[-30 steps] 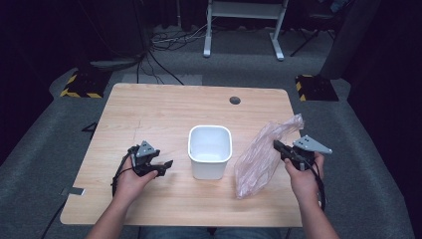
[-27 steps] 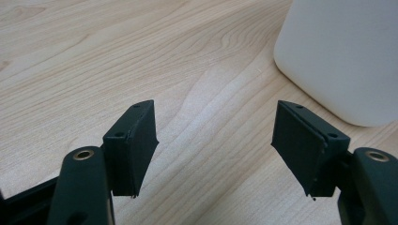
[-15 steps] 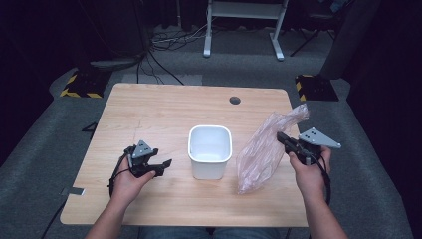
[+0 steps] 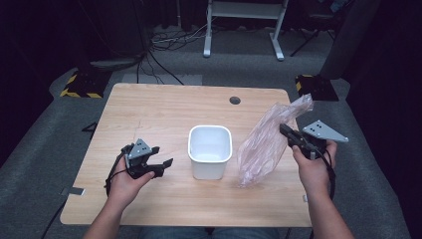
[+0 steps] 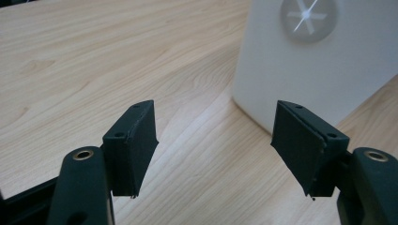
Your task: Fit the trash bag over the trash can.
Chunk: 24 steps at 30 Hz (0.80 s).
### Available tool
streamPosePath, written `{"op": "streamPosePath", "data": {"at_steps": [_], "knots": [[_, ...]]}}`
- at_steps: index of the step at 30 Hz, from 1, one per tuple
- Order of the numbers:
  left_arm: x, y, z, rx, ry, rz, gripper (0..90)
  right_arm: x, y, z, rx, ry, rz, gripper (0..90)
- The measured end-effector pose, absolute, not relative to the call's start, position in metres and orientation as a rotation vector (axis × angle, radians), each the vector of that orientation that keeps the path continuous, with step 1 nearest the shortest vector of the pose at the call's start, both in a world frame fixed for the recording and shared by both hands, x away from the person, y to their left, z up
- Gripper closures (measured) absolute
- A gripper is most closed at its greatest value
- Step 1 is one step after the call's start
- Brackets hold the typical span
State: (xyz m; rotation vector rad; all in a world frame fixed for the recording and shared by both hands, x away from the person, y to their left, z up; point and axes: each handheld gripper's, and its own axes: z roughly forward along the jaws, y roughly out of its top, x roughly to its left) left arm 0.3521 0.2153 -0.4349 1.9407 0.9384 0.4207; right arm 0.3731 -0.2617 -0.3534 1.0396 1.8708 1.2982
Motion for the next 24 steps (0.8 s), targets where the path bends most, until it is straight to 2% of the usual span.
{"op": "streamPosePath", "data": {"at_steps": [24], "knots": [[0.341,0.2,-0.39,1.94,0.814,0.426,31.0,0.371,-0.251,-0.305,0.968,1.805,1.367,90.0]]}}
